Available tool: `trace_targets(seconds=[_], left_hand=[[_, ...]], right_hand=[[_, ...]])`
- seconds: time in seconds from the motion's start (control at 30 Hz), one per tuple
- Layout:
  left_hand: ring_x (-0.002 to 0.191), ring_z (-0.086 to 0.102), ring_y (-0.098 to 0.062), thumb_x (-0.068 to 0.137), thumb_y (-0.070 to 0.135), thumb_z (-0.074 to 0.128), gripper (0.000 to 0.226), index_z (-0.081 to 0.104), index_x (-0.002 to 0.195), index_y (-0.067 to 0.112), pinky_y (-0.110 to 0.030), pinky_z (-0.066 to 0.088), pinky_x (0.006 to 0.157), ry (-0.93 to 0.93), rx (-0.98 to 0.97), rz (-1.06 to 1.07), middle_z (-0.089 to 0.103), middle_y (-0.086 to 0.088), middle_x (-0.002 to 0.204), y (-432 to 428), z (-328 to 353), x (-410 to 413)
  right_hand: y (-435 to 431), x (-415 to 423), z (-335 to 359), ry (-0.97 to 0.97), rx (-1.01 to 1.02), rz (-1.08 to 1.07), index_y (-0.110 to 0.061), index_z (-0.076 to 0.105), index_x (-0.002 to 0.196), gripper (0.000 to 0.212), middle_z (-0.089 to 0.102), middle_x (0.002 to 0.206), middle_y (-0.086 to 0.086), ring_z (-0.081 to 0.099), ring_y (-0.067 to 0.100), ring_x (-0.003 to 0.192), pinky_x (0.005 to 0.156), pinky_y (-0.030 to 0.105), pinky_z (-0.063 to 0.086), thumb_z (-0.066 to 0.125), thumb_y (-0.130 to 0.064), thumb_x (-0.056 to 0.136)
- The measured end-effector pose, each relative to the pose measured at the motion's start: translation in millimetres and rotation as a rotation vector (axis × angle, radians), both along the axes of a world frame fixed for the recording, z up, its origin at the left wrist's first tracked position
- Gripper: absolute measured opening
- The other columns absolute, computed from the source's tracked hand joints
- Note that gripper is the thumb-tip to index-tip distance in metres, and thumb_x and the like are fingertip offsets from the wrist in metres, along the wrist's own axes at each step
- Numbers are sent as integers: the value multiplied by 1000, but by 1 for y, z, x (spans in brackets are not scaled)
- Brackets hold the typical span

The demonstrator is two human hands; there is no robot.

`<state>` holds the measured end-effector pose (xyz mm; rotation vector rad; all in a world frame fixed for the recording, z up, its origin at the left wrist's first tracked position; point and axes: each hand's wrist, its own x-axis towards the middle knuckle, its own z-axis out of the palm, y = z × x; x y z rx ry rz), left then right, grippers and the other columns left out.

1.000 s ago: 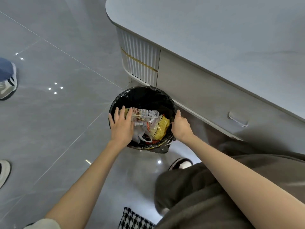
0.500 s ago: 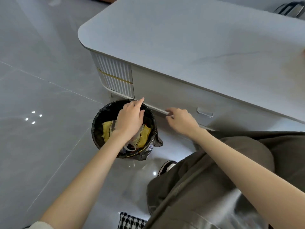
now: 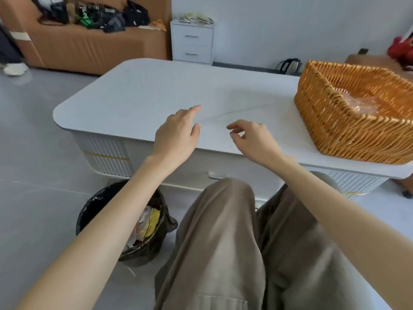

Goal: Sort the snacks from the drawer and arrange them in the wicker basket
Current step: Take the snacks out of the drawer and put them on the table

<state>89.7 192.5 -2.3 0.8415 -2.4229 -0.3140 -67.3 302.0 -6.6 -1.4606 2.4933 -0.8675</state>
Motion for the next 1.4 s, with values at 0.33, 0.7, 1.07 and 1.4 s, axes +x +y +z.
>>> trace_targets(seconds=[0.33,0.7,1.07,1.4], left_hand=[[117,51,-26,101,26,39,43,37,144,25,-33,36,78,-46,-41,-56,51,-2,135,24,44,-66],[116,51,-27,101,27,39,42,37,143,26,-34,39,80,-181,35,-42,52,-1,134,10,7,-84],[107,55,-18,100,27,41,34,48,134,27,-27,34,71,-265,183,17,56,7,127,-4,-58,-40],[131,37,-22,100,25,43,45,37,145,23,-38,46,91,-365,126,-11,35,5,149,-12,-102,-9]], right_hand=[[33,-53,21,20,-57,-62,-21,62,123,32,67,114,-3,61,22,96,86,37,51,47,-19,95],[24,-64,-23,-78,41,7,-24,62,120,31,66,116,-7,61,20,96,82,34,51,46,-20,94],[-9,-22,-115,-20,447,231,-25,52,134,40,56,130,5,56,31,111,78,34,41,42,-18,96],[-27,-7,-181,180,569,209,-6,31,141,60,40,135,12,47,28,120,71,34,44,49,2,84]])
